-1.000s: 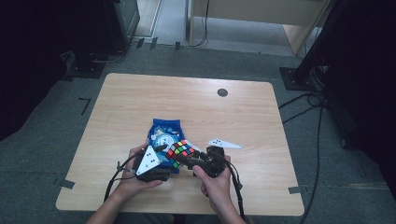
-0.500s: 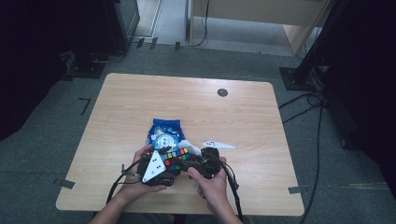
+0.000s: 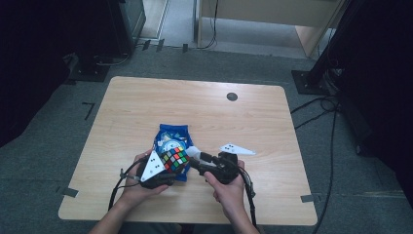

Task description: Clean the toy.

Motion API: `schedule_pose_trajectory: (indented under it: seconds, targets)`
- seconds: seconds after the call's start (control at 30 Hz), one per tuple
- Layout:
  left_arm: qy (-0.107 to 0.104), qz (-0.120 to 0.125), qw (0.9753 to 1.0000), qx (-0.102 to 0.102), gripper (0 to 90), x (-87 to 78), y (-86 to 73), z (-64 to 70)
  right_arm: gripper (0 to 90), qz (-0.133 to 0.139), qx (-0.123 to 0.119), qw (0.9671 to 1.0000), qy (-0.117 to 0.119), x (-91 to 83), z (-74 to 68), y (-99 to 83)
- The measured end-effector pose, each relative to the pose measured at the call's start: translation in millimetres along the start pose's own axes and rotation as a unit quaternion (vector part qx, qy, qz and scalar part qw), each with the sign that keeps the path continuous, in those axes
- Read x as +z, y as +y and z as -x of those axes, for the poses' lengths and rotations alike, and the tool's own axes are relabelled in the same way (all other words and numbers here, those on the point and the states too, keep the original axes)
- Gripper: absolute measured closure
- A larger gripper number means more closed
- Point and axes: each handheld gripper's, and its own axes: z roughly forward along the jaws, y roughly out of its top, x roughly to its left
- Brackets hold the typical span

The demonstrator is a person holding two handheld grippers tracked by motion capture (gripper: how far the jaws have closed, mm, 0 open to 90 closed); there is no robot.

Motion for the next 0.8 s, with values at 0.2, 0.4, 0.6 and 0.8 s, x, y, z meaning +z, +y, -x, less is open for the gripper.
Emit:
schedule_pose_trajectory:
  seconds: [0.2,0.4,0.6,0.8]
  targets:
    - [0.016,0.002,0.9997,-0.021,33.9,-4.5,-1.6,-10.8,48.2,-0.038,-0.023,0.9876,-0.151,8.0,26.5,-9.8]
    - [0.011,-0.005,0.9998,-0.017,33.8,-2.4,-2.1,-8.7,82.1,-0.093,-0.057,0.9774,-0.181,19.7,47.2,-23.1]
    - [-0.001,-0.016,0.9998,-0.009,33.8,3.5,-3.4,-0.7,90.0,-0.032,-0.075,0.9892,-0.122,6.1,46.4,-16.5]
    - [-0.016,-0.022,0.9996,0.009,33.9,10.3,-2.4,12.0,90.0,0.012,-0.161,0.9866,-0.021,0.6,13.6,-9.7]
